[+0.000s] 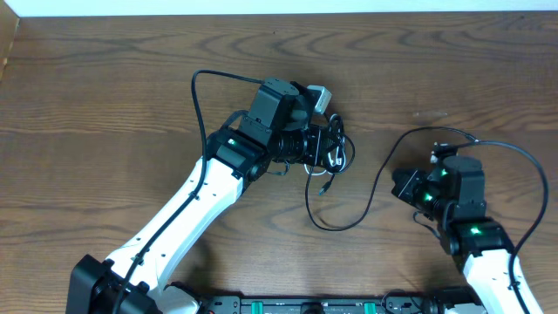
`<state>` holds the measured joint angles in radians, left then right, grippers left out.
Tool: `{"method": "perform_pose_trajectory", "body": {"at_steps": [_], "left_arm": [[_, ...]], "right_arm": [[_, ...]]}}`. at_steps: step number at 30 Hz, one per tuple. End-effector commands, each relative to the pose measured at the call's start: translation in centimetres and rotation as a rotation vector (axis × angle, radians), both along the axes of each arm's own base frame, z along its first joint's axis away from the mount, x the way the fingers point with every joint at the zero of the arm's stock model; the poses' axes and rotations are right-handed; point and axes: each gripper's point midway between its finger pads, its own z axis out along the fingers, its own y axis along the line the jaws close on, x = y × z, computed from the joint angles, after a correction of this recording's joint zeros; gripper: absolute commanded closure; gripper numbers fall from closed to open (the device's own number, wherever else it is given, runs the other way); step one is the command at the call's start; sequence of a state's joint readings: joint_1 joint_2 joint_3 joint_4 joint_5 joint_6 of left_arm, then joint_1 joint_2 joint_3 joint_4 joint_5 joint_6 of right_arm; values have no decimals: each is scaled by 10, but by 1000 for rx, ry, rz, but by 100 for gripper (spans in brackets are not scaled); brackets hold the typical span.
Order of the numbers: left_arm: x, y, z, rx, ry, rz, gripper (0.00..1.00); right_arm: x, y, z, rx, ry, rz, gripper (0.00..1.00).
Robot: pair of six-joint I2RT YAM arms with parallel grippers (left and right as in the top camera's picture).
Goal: Untangle cables
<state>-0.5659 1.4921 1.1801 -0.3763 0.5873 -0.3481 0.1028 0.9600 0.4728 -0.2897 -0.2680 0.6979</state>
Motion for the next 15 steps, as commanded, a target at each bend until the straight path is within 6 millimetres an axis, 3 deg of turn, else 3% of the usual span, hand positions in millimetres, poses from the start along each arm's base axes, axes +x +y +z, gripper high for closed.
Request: {"method": "perform_pose_trajectory", "body": {"at_steps": [1, 6, 15], "left_arm": [[3, -1, 21, -30, -43, 9, 92], [3, -1, 21, -30, -42, 9, 92], [3, -1, 21, -30, -42, 9, 93]], "right_arm": [[4, -1, 13, -9, -24, 6, 99], [-4, 20, 17, 95, -1, 87, 99], [-18, 27, 7, 188, 118, 35, 93]]}}
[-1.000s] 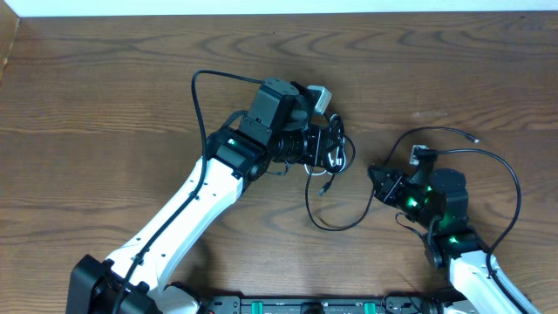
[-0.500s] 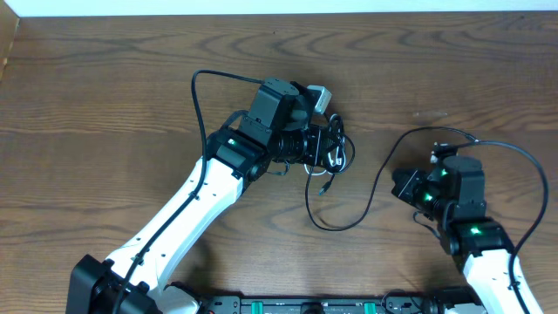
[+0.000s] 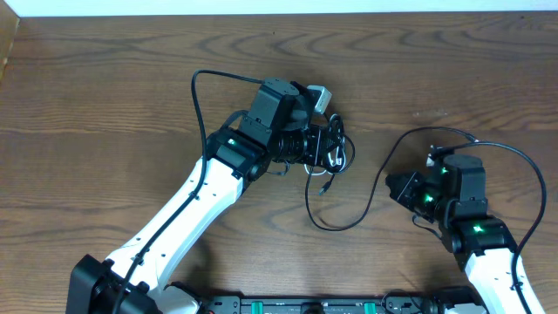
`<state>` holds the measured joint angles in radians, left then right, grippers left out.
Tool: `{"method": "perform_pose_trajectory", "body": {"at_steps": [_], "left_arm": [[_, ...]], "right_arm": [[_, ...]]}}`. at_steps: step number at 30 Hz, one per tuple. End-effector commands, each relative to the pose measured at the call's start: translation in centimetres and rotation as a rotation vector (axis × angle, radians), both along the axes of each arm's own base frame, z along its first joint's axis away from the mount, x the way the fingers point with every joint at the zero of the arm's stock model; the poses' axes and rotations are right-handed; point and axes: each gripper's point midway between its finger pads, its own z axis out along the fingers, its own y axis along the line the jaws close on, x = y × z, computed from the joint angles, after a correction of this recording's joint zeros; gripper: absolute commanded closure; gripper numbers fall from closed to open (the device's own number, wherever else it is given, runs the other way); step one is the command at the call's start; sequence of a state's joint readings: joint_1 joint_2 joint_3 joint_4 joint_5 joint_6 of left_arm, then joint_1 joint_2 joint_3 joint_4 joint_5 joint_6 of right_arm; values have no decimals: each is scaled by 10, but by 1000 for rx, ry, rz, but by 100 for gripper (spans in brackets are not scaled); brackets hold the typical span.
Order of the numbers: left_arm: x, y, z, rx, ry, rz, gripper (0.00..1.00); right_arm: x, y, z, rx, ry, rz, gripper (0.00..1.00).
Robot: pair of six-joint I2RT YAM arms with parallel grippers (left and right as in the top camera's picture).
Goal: Untangle cables
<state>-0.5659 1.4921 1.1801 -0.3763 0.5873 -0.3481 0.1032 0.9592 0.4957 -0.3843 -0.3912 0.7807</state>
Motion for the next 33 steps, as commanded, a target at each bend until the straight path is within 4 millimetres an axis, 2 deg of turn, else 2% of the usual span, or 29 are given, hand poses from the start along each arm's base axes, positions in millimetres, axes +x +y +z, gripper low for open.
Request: {"method": "perform_pose_trajectory", "body": {"at_steps": [1, 4, 9, 15, 20, 26, 33], "left_arm": [[3, -1, 21, -30, -42, 9, 93], [3, -1, 21, -31, -43, 9, 92], [4, -2, 22, -42, -33, 22, 93], [5, -2, 23, -57, 7, 53, 92], [5, -2, 23, -61, 20, 63, 93], [5, -3, 23, -106, 142, 157, 92], [5, -2, 23, -110, 155, 168, 93]], "right_arm": [[-1, 10, 8, 57, 7, 11, 92], [-4, 17, 8, 50, 4, 38, 84], [2, 23, 6, 22, -15, 50, 81], [14, 48, 16, 130, -57, 117, 82], [24, 53, 14, 204, -18, 65, 83], [18, 63, 3, 318, 121, 28, 83], [12, 78, 17, 445, 171, 56, 85]]}}
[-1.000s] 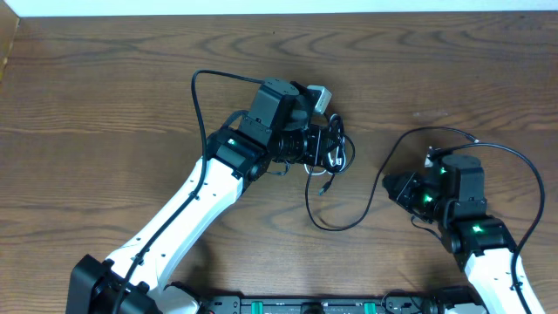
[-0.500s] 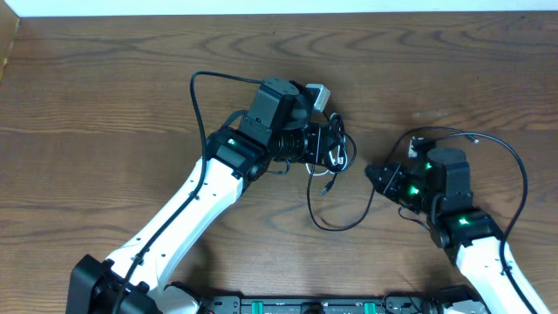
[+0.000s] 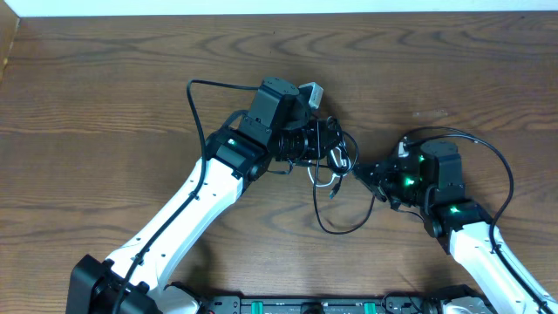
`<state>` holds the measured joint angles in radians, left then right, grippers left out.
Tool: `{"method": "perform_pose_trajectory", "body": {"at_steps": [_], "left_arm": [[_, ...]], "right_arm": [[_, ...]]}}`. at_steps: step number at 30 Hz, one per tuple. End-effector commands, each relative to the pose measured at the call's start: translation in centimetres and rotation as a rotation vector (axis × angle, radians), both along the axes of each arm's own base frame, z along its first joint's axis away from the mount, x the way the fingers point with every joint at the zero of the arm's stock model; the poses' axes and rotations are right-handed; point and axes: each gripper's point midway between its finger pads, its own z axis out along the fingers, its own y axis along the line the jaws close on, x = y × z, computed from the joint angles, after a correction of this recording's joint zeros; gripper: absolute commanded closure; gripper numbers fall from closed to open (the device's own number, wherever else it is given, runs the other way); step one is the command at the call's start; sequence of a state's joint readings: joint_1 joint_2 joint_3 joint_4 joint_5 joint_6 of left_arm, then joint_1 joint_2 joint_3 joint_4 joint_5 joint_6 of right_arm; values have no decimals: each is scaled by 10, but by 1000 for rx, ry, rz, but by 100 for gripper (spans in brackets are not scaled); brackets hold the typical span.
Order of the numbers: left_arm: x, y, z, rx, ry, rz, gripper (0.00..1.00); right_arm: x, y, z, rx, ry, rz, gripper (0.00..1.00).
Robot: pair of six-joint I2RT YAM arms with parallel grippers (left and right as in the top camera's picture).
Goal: Untangle cables
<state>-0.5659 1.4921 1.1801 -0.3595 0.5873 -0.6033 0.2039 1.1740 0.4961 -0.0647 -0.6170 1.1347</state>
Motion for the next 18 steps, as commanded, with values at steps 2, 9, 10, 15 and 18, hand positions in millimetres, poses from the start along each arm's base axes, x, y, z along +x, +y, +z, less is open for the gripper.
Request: {"method": "perform_pose_trajectory", "body": {"at_steps": [2, 9, 10, 15, 18], "left_arm": [[6, 2, 18, -16, -34, 40, 93], [8, 3, 17, -11, -27, 60, 93], [8, 3, 17, -14, -19, 66, 92], [8, 2, 17, -29, 18, 94, 92], [8, 2, 17, -50, 72, 136, 92]], "right_arm": [[-5, 11, 10, 88, 53, 14, 85], [-7, 14, 12, 110, 65, 23, 84], [-6, 14, 13, 111, 66, 20, 84], [-1, 14, 17, 116, 39, 13, 84], [2, 12, 18, 116, 37, -7, 83]]}}
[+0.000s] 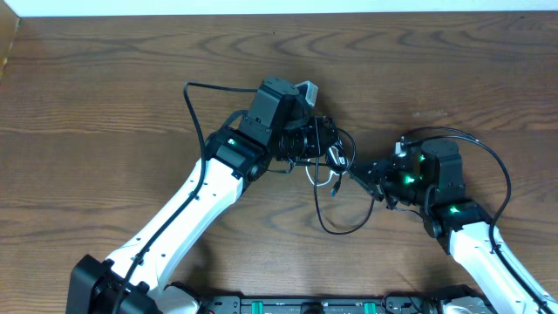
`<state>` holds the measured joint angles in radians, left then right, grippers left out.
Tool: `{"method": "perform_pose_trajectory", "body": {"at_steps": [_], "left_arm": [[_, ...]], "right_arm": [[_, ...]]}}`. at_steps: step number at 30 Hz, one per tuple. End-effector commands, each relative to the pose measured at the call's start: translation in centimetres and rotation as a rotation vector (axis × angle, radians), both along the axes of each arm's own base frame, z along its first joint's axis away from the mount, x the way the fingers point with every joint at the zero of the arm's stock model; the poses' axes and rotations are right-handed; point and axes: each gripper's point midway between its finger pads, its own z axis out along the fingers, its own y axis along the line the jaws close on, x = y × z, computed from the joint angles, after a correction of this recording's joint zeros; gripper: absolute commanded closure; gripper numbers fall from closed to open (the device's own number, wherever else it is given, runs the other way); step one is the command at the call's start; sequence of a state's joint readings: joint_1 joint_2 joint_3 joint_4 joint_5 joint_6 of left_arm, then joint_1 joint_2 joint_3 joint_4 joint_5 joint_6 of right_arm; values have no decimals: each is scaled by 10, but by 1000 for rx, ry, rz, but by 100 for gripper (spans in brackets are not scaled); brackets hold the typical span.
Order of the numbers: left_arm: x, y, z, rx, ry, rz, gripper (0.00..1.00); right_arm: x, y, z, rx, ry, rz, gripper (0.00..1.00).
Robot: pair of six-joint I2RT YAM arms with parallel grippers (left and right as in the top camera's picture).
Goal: Untangle cables
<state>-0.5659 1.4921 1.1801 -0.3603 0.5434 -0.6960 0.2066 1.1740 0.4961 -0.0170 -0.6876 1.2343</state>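
A tangle of thin black cables (330,150) lies on the wooden table (105,105) at mid-frame. A small white connector (335,158) sits in the knot, and a loose loop (336,228) hangs toward the front. A grey-white plug block (307,90) shows just behind the left wrist. My left gripper (319,142) reaches in from the left and is shut on the knot. My right gripper (359,170) points in from the right, its tip at the knot's right edge. How its jaws stand is hidden from this view.
Each arm carries its own black wrist cable: one arcs left of the left wrist (187,96), the other arcs over the right wrist (488,157). The table's far edge (279,12) runs along the top. Black base hardware (305,305) sits at the front.
The right gripper has edged slightly further left, closer to the knot. The left gripper and the tangle have shifted a little up and to the left.
The left gripper held the tangle near mid-table while the right gripper sat far to the right. The right arm then stood slightly nearer, later close beside the knot. Now its tip touches the knot's right edge, and the front loop lies further right.
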Motion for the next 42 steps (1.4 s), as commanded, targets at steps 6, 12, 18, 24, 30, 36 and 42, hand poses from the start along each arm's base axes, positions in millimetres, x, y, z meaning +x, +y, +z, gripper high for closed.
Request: {"method": "perform_pose_trajectory", "body": {"at_steps": [6, 12, 18, 24, 30, 36, 42], "left_arm": [[3, -2, 21, -72, 53, 85, 93], [4, -3, 23, -86, 71, 103, 93], [6, -4, 26, -116, 102, 137, 92], [8, -5, 29, -157, 167, 194, 93], [8, -6, 29, -174, 200, 221, 92], [8, -6, 29, -184, 224, 239, 93], [8, -6, 29, -188, 235, 246, 92]], "right_arm": [[0, 10, 2, -2, 19, -12, 83], [-2, 15, -1, -20, 23, -16, 82], [-1, 14, -1, -10, 45, -38, 80], [-1, 14, -2, 36, 120, -90, 77], [-1, 14, -2, 91, 210, -153, 75], [-2, 15, -2, 141, 288, -203, 75], [-2, 15, -1, 167, 328, -227, 80]]}}
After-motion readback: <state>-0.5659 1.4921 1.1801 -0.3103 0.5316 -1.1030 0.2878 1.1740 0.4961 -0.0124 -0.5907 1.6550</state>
